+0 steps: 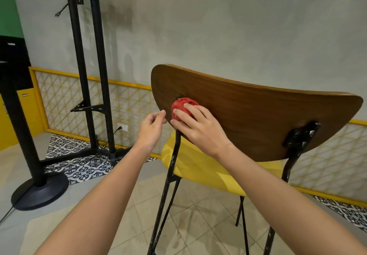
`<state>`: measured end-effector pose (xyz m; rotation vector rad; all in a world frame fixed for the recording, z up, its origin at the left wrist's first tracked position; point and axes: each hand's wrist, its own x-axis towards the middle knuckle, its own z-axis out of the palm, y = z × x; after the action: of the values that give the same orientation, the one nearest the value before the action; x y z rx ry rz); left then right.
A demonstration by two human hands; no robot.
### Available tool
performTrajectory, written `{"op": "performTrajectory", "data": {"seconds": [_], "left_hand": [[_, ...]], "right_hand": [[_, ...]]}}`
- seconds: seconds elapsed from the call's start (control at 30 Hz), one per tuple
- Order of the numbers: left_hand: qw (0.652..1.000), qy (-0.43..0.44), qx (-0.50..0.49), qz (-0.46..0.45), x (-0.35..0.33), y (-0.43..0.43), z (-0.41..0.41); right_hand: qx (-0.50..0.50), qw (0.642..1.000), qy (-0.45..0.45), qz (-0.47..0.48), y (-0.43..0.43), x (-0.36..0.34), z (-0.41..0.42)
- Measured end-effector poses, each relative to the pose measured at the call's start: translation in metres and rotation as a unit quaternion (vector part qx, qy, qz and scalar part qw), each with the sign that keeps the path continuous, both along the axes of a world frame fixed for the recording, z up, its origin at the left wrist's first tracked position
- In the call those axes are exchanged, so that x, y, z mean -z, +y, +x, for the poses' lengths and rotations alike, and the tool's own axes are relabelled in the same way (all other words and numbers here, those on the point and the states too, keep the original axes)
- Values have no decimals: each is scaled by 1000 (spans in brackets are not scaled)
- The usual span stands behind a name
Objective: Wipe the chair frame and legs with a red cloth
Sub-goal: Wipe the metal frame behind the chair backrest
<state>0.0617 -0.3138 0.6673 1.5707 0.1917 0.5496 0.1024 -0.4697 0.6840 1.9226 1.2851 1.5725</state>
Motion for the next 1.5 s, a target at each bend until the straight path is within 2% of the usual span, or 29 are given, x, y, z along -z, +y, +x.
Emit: {"op": "performTrajectory", "data": {"seconds": [0.27,0.53,0.73,0.93,1.17,1.37,1.5], "left_hand": [[1000,-4,5,13,1,-12,8],[1000,-8,-1,-4,-6,-14,8],[1000,-6,12,21,-2,-16,5],[1000,-7,9,28,0,-13,8],[999,13,3,41,7,-12,10],[999,17,1,27,15,-10,11],[1000,21,0,18,18,-8,13]], "right_hand": [[-5,998,11,-55,-6,15,6],[1,1000,10,-5,-6,10,6],[25,996,10,-85,-14,33,9],[8,1000,8,6,-8,14,3],[3,999,13,-40,-10,19,7],[-39,999,3,10,-6,2,6],[-19,1000,3,-17,-6,13,8]]}}
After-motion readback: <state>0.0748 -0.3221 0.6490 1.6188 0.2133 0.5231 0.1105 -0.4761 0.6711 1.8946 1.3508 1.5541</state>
